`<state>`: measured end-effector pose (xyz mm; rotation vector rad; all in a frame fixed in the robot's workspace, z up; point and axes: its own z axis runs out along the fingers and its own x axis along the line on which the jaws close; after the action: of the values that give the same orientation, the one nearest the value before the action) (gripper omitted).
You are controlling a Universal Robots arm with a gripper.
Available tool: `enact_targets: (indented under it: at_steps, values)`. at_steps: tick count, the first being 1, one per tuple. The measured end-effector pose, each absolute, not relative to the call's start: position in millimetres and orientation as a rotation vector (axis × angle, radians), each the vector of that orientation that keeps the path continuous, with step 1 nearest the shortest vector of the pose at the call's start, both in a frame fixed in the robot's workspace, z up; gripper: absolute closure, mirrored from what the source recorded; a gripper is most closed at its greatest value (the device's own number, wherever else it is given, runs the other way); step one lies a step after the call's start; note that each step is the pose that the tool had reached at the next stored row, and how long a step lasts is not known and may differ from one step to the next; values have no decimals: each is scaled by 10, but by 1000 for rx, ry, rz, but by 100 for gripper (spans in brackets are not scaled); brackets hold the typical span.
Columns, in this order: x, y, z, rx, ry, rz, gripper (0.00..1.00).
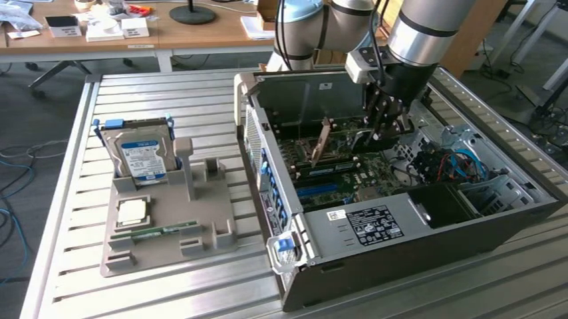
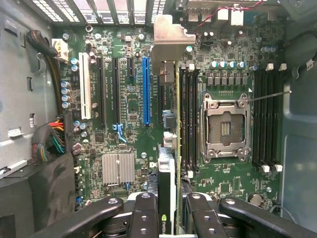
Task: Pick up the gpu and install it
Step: 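Insert the gpu into the slot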
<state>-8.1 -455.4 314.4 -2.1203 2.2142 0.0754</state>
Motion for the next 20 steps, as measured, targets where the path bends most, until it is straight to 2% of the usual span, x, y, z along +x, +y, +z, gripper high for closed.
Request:
enact_targets:
  at_steps: [20]
  values:
    - [-283, -4553, 3128, -2120, 2213, 74, 73]
